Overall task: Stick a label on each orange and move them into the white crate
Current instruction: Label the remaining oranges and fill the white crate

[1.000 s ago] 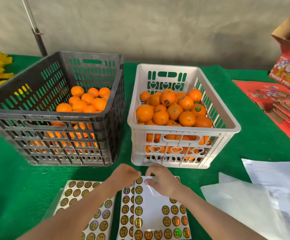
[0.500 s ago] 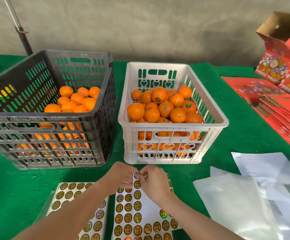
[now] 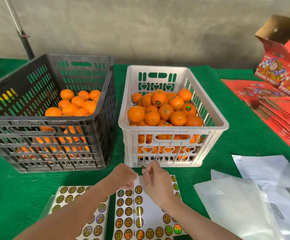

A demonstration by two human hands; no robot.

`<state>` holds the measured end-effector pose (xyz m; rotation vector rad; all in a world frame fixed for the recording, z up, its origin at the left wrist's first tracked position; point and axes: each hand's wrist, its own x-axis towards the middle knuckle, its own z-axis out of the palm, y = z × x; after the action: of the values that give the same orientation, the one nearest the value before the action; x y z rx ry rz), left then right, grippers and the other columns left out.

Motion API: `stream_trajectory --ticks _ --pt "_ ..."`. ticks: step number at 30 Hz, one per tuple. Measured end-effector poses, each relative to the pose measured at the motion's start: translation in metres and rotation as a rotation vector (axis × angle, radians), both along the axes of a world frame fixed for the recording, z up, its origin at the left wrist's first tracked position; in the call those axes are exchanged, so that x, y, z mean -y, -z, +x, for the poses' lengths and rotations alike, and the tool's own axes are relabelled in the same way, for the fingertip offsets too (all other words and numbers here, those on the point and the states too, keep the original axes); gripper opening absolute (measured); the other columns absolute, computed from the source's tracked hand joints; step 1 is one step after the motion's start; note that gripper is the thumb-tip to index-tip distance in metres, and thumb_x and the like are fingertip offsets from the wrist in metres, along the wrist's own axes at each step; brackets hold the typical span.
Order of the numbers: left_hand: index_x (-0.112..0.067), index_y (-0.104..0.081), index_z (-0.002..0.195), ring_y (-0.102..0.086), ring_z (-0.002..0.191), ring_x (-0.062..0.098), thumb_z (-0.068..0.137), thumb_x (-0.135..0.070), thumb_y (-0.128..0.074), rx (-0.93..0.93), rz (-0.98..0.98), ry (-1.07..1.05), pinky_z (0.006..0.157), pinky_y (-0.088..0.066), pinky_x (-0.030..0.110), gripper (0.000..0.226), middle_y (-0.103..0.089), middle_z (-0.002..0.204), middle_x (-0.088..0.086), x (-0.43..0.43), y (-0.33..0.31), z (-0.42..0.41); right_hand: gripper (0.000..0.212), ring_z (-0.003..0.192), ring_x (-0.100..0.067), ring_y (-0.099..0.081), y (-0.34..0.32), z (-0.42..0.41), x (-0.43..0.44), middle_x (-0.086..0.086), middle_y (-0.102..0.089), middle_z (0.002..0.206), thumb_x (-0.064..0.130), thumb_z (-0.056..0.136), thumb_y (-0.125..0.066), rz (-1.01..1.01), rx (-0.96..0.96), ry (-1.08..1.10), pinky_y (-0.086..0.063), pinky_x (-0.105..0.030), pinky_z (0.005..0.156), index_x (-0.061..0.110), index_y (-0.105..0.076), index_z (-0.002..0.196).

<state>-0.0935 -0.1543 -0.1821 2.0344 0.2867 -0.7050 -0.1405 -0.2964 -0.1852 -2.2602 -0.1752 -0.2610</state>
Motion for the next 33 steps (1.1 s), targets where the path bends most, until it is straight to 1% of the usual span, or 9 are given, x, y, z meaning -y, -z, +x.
stream_trajectory --ticks 3,5,8,12,15,20,24,28,33 --pt "-0.012 -0.062 0.063 -0.064 0.055 0.003 0.087 -0.015 -0.054 0.21 0.219 0.343 0.051 -0.044 0.009 0.026 -0.072 0.072 0.007 -0.001 0.004 -0.008 0.018 0.057 -0.013 -0.049 -0.024 0.003 -0.004 0.0 -0.054 0.063 0.011 0.091 -0.058 0.108 0.1 -0.074 -0.04 -0.024 0.054 0.018 -0.049 0.078" --pt "-0.018 -0.063 0.082 -0.056 0.06 0.002 0.089 -0.025 -0.05 0.396 0.366 0.492 0.056 -0.04 0.009 0.016 -0.069 0.085 0.004 -0.001 -0.005 -0.013 0.016 0.061 -0.007 -0.049 -0.051 0.008 -0.013 0.011 -0.051 0.063 0.019 0.091 -0.056 0.168 0.229 -0.131 -0.04 -0.017 0.056 0.022 -0.049 0.077" --pt "-0.025 -0.059 0.118 -0.051 0.073 -0.001 0.091 -0.035 -0.054 0.678 0.331 0.439 0.071 -0.041 0.018 0.029 -0.06 0.094 -0.014 -0.015 -0.036 -0.019 0.004 0.072 0.006 -0.052 -0.1 0.029 -0.031 0.024 -0.049 0.075 0.029 0.09 -0.051 0.24 0.444 -0.176 -0.04 -0.006 0.064 0.026 -0.049 0.088" --pt "-0.017 -0.071 0.091 -0.049 0.05 0.002 0.085 -0.031 -0.059 1.122 0.113 0.196 0.052 -0.038 0.009 0.019 -0.058 0.07 -0.019 -0.061 -0.117 -0.024 0.017 0.084 -0.002 -0.057 -0.155 0.08 -0.068 0.004 -0.058 0.09 0.012 0.093 -0.053 0.369 0.593 -0.23 -0.046 -0.013 0.076 0.01 -0.05 0.109" --pt "-0.015 -0.069 0.089 -0.051 0.051 0.005 0.086 -0.011 -0.062 1.243 0.137 -0.054 0.046 -0.035 0.008 0.008 -0.061 0.064 -0.008 -0.106 -0.162 -0.003 0.029 0.094 -0.012 -0.056 -0.177 0.123 -0.112 0.001 -0.056 0.098 0.008 0.095 -0.046 0.297 0.467 -0.223 -0.048 -0.031 0.083 0.01 -0.045 0.123" --pt "-0.016 -0.067 0.098 -0.062 0.08 0.018 0.089 -0.003 -0.06 0.916 0.412 -0.118 0.063 -0.041 0.022 0.017 -0.067 0.087 -0.001 -0.175 -0.186 0.071 0.051 0.103 -0.023 -0.053 -0.174 0.174 -0.173 -0.008 -0.053 0.116 0.005 0.094 -0.044 0.131 0.255 -0.218 -0.039 -0.028 0.075 0.017 -0.028 0.142" --pt "-0.015 -0.067 0.11 -0.06 0.102 0.014 0.089 -0.013 -0.063 0.641 0.568 0.198 0.082 -0.044 0.022 0.021 -0.066 0.112 0.001 -0.208 -0.177 0.132 0.066 0.072 -0.017 -0.05 -0.159 0.201 -0.187 -0.001 -0.052 0.09 0.001 0.093 -0.043 0.035 0.125 -0.153 -0.026 -0.024 0.046 0.024 -0.014 0.148" --pt "-0.013 -0.056 0.128 -0.056 0.115 0.022 0.091 -0.02 -0.063 0.36 0.771 0.675 0.09 -0.045 0.028 0.038 -0.06 0.124 0.004 -0.204 -0.155 0.184 0.074 0.065 -0.012 -0.043 -0.151 0.208 -0.185 0.001 -0.044 0.085 -0.006 0.09 -0.047 -0.091 0.151 -0.18 -0.022 -0.018 0.047 0.017 -0.01 0.15" --pt "-0.016 -0.037 0.143 -0.058 0.112 0.031 0.085 -0.035 -0.069 -0.124 0.898 0.856 0.094 -0.048 0.039 0.069 -0.056 0.129 0.015 -0.189 -0.098 0.227 0.075 0.081 -0.02 -0.049 -0.148 0.209 -0.187 -0.003 -0.047 0.095 -0.008 0.089 -0.043 -0.174 0.172 -0.161 -0.029 -0.023 0.056 0.019 -0.009 0.15"
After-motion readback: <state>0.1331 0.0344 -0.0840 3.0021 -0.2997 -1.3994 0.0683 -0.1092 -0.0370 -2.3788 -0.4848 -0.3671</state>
